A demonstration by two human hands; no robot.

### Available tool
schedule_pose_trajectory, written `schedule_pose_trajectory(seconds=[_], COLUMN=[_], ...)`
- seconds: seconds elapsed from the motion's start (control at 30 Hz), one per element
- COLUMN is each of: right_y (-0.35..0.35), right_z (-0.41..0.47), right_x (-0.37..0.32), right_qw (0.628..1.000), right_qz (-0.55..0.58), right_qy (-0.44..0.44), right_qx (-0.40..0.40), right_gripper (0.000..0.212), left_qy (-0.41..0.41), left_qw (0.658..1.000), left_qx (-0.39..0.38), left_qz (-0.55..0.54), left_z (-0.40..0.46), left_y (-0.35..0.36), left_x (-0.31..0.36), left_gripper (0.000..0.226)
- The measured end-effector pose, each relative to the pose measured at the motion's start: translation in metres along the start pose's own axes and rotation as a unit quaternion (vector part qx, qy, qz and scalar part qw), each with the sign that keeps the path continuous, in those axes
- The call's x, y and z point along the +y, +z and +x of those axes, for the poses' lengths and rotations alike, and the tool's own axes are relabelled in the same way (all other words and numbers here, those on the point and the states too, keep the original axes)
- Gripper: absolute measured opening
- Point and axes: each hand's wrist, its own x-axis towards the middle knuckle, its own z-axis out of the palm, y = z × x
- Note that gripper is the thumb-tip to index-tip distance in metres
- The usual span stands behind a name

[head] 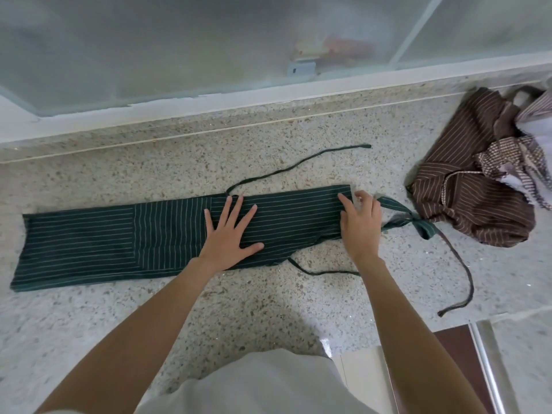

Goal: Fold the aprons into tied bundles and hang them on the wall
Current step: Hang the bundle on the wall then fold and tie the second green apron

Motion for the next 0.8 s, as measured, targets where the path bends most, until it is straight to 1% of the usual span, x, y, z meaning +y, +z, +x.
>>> schedule_pose_trajectory(seconds=[0.07,0.1,0.17,0.23,0.3,0.37,0.43,0.5,0.57,0.67,0.73,0.8], right_y=[-0.009,-0.012,-0.008,0.002,0.013,0.024,0.035,0.046,0.056,0.057,0.054,0.050], right_z=[-0.012,-0.019,-0.032,-0.043,-0.056,-0.069,-0.082,-0.090,-0.097,-0.099,-0.098,-0.100], right_x=[-0.028,-0.047,-0.087,-0.133,-0.179,-0.219,-0.244,-0.242,-0.237,-0.221,-0.218,-0.218], right_qw=[0.997,0.995,0.987,0.977,0.965,0.943,0.920,0.911,0.907,0.900,0.898,0.903], right_qz=[0.053,0.085,0.139,0.173,0.162,0.142,0.124,0.104,0.055,-0.001,-0.018,-0.012], right_qy=[-0.002,-0.018,-0.066,-0.124,-0.182,-0.240,-0.280,-0.292,-0.317,-0.343,-0.344,-0.325], right_qx=[0.047,0.057,0.040,-0.020,-0.102,-0.181,-0.245,-0.273,-0.274,-0.269,-0.274,-0.281], right_gripper=[0.027,0.024,0.022,0.026,0.033,0.042,0.050,0.050,0.048,0.049,0.048,0.046], left_qy=[0.017,0.015,-0.016,-0.087,-0.153,-0.188,-0.224,-0.255,-0.286,-0.324,-0.349,-0.374], left_qw=[0.995,0.988,0.975,0.961,0.945,0.931,0.915,0.903,0.895,0.893,0.887,0.875], left_qx=[0.045,0.073,0.128,0.166,0.201,0.244,0.270,0.280,0.283,0.277,0.274,0.279], left_qz=[-0.093,-0.134,-0.180,-0.204,-0.207,-0.196,-0.201,-0.204,-0.190,-0.142,-0.127,-0.130], left_z=[-0.011,-0.022,-0.044,-0.074,-0.104,-0.130,-0.151,-0.161,-0.175,-0.189,-0.199,-0.207], left_y=[-0.009,-0.012,-0.012,-0.006,0.001,0.006,0.007,0.006,0.005,0.005,0.005,0.004], left_x=[-0.006,-0.013,-0.026,-0.046,-0.069,-0.095,-0.121,-0.140,-0.166,-0.195,-0.212,-0.224], left_gripper=[0.072,0.062,0.049,0.047,0.043,0.037,0.031,0.026,0.021,0.015,0.013,0.016])
